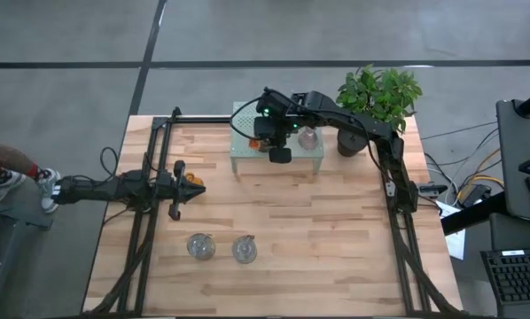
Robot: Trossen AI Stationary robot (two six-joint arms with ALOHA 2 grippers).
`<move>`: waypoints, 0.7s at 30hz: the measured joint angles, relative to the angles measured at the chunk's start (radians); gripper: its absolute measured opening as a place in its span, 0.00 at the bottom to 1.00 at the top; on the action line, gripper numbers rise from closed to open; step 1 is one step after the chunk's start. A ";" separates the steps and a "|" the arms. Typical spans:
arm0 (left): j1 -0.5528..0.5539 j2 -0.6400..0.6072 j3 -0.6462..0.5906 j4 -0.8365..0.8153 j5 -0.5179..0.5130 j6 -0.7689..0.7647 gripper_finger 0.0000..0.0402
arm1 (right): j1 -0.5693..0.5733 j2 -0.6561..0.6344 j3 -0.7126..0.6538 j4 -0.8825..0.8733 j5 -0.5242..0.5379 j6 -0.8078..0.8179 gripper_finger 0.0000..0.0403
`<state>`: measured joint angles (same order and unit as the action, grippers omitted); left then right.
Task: Pick & Place candle stick holders
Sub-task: Put the top scented candle can on the shelf
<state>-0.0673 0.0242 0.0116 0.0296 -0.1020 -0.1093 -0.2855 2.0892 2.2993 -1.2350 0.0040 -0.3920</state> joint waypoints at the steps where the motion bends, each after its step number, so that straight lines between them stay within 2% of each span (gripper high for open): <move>1: 0.000 0.000 0.000 0.000 0.000 0.000 0.09 | 0.000 0.000 0.000 0.000 0.000 0.000 0.21; 12: 0.000 0.000 0.000 0.000 0.000 0.000 0.09 | 0.000 0.000 -0.002 0.006 0.003 0.002 0.17; 21: 0.000 0.000 0.000 0.000 0.000 0.000 0.09 | 0.001 0.000 0.014 0.014 0.010 0.003 0.22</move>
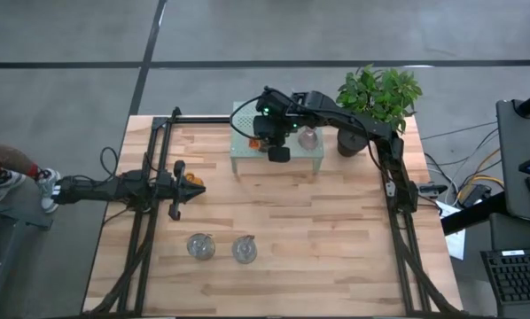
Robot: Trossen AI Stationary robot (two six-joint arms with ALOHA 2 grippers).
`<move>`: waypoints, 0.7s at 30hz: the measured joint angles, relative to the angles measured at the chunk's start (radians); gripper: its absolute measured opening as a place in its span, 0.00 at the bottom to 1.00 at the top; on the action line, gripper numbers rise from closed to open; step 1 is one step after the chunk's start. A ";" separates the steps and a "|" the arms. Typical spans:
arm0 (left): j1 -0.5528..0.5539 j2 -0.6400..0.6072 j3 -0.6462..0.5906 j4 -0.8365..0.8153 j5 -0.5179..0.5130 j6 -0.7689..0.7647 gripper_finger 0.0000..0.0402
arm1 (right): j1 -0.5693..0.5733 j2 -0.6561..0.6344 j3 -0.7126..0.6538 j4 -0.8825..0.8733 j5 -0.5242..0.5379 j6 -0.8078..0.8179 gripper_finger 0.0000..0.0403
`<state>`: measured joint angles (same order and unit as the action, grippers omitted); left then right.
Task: Pick & Place candle stick holders
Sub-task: Put the top scented candle can on the shelf, then put the orange glass candle holder on the shelf
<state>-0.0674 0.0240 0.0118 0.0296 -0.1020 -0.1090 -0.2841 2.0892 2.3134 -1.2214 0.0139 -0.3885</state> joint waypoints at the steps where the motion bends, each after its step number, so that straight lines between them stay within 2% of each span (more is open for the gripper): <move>1: 0.000 0.000 0.000 0.000 0.000 0.000 0.09 | 0.000 -0.001 0.007 0.001 0.000 0.000 0.22; 10: 0.000 0.000 0.000 0.000 0.000 0.000 0.09 | 0.008 -0.025 0.042 0.005 -0.001 0.024 0.21; 21: 0.000 0.000 0.000 0.000 0.000 0.000 0.09 | 0.080 -0.147 0.042 -0.031 -0.015 0.137 0.16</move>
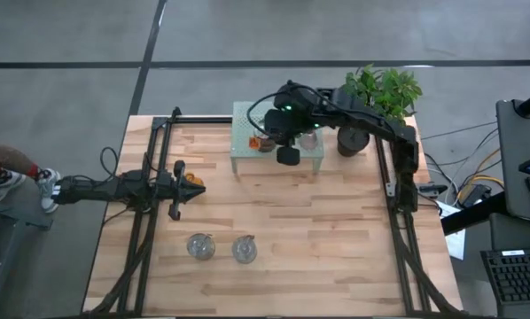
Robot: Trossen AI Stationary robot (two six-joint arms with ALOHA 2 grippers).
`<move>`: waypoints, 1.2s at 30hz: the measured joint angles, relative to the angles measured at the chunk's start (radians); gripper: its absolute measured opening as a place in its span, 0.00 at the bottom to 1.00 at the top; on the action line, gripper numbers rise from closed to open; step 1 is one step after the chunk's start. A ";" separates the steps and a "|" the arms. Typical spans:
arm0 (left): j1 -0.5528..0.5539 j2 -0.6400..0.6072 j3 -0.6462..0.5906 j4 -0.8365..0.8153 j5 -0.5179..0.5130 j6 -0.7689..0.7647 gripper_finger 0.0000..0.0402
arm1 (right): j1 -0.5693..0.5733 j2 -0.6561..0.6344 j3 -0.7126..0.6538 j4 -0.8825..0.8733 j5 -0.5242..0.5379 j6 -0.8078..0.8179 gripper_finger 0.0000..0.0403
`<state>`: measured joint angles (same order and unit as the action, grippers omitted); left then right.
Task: Pick & Place candle stick holders
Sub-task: Put the orange glass candle holder on the shelf
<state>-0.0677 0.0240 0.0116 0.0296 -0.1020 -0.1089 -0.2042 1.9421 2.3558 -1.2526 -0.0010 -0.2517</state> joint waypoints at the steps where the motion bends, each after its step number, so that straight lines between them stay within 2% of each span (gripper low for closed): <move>1: 0.000 0.000 0.000 0.000 0.000 0.000 0.09 | 0.009 -0.012 0.000 -0.013 0.000 0.012 0.16; 9: 0.000 0.000 0.000 0.000 0.000 0.000 0.09 | 0.078 -0.070 -0.006 -0.048 0.000 0.095 0.16; 18: 0.000 0.000 0.000 0.000 0.000 0.000 0.09 | 0.094 -0.073 -0.021 -0.118 0.000 0.142 0.13; 23: 0.000 0.000 0.000 0.000 0.000 0.000 0.09 | 0.124 -0.083 -0.038 -0.120 0.000 0.141 0.08; 25: 0.000 0.000 0.000 0.000 0.000 0.000 0.09 | 0.136 -0.097 -0.040 -0.089 0.000 0.130 0.04; 30: 0.000 0.000 0.000 0.000 0.000 0.000 0.09 | 0.165 -0.180 -0.095 0.042 0.002 0.096 0.02; 34: 0.000 0.000 0.000 -0.001 0.000 0.006 0.09 | 0.200 -0.282 -0.238 0.179 0.003 0.091 0.02; 36: 0.000 -0.001 0.000 0.005 -0.007 0.097 0.09 | 0.221 -0.337 -0.349 0.265 0.003 0.091 0.02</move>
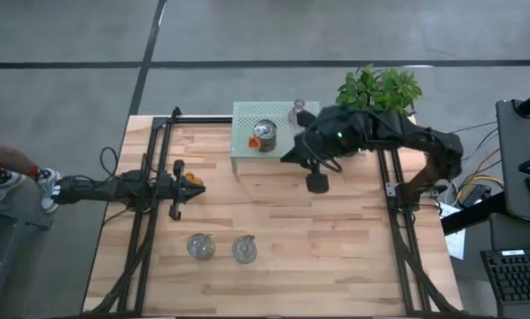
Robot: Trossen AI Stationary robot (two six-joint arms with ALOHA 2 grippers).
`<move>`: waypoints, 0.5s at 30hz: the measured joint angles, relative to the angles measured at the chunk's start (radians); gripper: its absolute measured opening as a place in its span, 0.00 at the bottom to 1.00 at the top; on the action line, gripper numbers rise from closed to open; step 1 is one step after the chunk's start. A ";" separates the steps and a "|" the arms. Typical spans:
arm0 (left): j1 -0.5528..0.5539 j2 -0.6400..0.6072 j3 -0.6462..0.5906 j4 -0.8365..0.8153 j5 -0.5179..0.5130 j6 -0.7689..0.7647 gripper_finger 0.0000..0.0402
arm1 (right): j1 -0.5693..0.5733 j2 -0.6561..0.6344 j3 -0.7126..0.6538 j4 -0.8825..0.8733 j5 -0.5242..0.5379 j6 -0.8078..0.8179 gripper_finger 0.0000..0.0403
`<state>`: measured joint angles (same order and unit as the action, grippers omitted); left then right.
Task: Pick & Place candle stick holders
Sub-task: Put the orange glass candle holder on the shelf
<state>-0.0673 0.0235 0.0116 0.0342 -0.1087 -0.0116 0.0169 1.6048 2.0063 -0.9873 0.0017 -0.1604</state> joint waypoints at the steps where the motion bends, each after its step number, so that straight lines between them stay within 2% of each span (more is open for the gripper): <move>1: 0.000 0.000 0.000 0.003 -0.006 0.051 0.09 | 0.012 -0.028 -0.062 0.046 0.000 0.000 0.02; 3: 0.000 0.001 0.000 0.004 -0.007 0.107 0.09 | 0.039 -0.085 -0.189 0.138 0.001 0.006 0.02; 6: 0.000 0.003 0.000 0.004 -0.008 0.104 0.09 | 0.091 -0.177 -0.374 0.273 0.017 0.010 0.02; 12: 0.000 0.005 0.000 0.021 -0.030 0.080 0.09 | 0.218 -0.336 -0.729 0.572 0.163 0.004 0.02; 15: 0.000 0.005 0.000 0.046 -0.017 -0.077 0.09 | 0.265 -0.403 -0.880 0.705 0.197 0.029 0.02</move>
<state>-0.0673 0.0288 0.0116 0.0797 -0.1255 -0.0884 0.2816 1.2016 1.1268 -0.2822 0.1988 -0.1309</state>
